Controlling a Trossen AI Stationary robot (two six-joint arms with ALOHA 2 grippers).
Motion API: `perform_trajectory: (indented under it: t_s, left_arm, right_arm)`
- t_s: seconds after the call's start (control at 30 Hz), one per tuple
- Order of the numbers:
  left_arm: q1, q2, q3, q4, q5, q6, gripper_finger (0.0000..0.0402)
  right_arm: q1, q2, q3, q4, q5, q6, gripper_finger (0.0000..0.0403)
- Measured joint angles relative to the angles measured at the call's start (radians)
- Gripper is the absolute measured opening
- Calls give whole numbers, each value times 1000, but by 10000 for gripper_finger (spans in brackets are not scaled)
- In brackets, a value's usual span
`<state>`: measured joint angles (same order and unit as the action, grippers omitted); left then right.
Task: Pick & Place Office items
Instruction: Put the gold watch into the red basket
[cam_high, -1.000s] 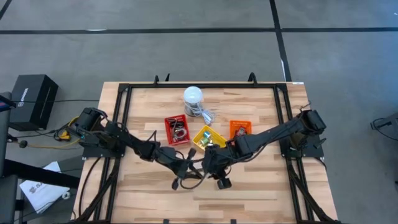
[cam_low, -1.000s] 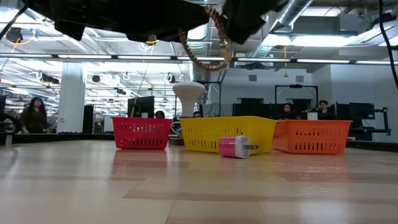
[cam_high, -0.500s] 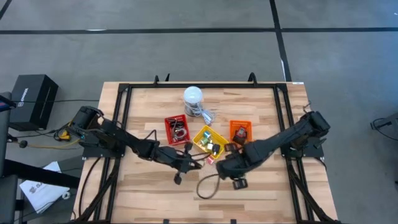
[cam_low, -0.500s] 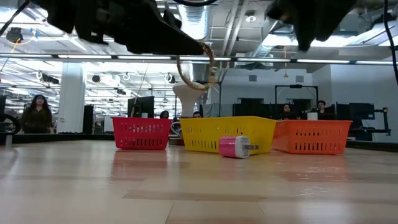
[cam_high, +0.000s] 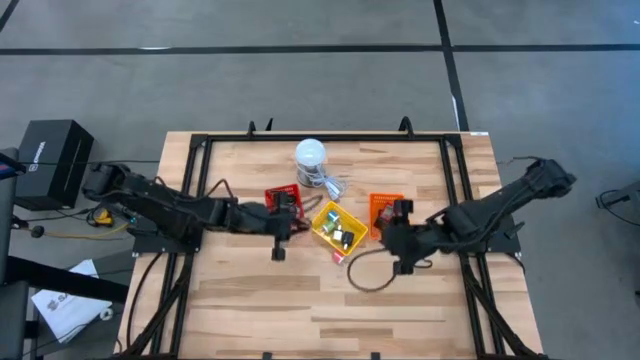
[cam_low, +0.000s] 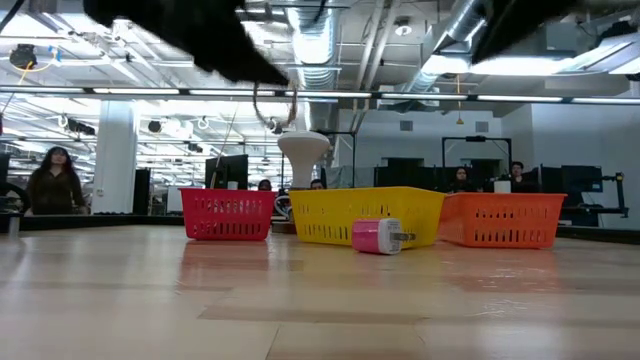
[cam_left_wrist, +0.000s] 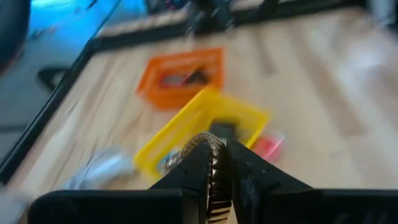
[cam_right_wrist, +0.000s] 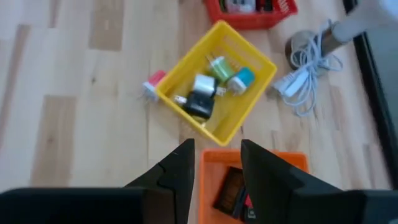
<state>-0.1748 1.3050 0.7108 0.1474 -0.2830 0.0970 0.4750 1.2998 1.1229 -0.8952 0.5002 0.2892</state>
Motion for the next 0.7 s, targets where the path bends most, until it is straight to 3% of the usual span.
perform_trajectory:
  t_s: [0.17,0.3,0.5,0.7]
  left_arm:
    - [110,-5,-92,-9,-1,-29,42]
    - [180,-5,-133,-6,-2,-81,40]
    - [253,-5,-163,5,-2,-116,56]
    - [267,-5,-177,11,-2,-162,82]
  right_arm:
    - [-82,-141,-288,352,-3,-34,121]
    - [-143,-171,-439,626,-2,-117,121]
    - [-233,-106,-517,826,-4,-240,121]
    - [-301,12,-516,887,-5,-118,121]
